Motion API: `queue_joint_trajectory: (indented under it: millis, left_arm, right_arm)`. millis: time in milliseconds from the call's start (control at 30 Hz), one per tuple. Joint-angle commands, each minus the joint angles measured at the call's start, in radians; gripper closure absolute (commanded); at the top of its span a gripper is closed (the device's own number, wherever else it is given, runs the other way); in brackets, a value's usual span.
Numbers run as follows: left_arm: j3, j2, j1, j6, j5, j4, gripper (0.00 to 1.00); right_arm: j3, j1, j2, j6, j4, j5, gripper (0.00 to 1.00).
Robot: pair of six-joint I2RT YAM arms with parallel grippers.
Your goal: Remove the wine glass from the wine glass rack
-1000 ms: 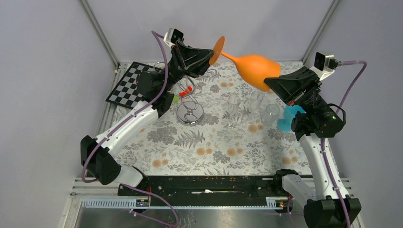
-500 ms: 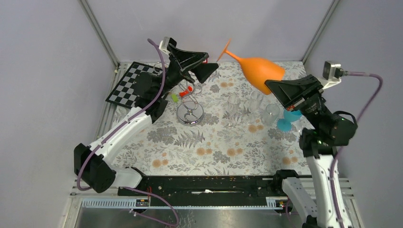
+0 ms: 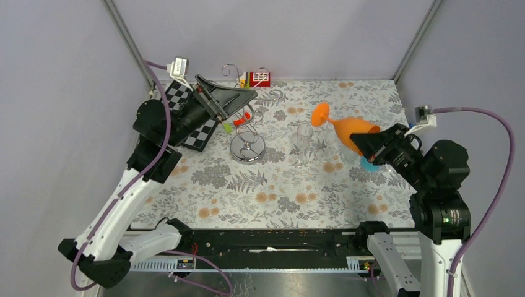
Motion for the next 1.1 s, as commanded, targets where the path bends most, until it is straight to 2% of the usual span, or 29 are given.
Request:
queue_joint_trajectory:
  millis: [0, 67, 233, 300, 400, 567, 700, 900, 1067]
  left_arm:
    - [0.060, -0.068, 0.005, 0.276, -0.140, -0.270, 0.04]
    - [0.068, -0.094, 0.004, 0.333, -0.181, -0.338, 0.03]
    - [0.072, -0.161, 0.005, 0.427, -0.280, -0.447, 0.02]
    - [0.072, -0.181, 0.004, 0.459, -0.312, -0.486, 0.01]
    - [0.069, -0.202, 0.004, 0.502, -0.352, -0.534, 0.01]
    - [0.063, -0.227, 0.004, 0.527, -0.467, -0.605, 0.01]
    - [0.065, -0.249, 0.004, 0.571, -0.507, -0.620, 0.01]
    - [0.060, -0.326, 0.004, 0.626, -0.612, -0.620, 0.01]
    - [0.035, -0.404, 0.004, 0.681, -0.671, -0.614, 0.01]
  right_arm:
    - [0.093, 0.002, 0.025, -0.256, -0.380, 0.078, 1.00]
    - [0.106, 0.002, 0.047, -0.320, -0.468, 0.139, 1.00]
    - [0.084, 0.002, 0.097, -0.398, -0.538, 0.206, 1.00]
    - [0.058, 0.002, 0.111, -0.410, -0.529, 0.138, 1.00]
    - [0.012, 0.004, 0.137, -0.401, -0.489, -0.043, 1.00]
    - [-0.076, 0.048, 0.124, -0.327, -0.363, -0.098, 1.00]
    - [-0.079, 0.137, 0.151, -0.284, -0.295, -0.029, 1.00]
    - [-0.052, 0.383, 0.243, -0.233, -0.224, 0.192, 1.00]
    - [0.019, 0.561, 0.385, -0.219, -0.202, 0.355, 1.00]
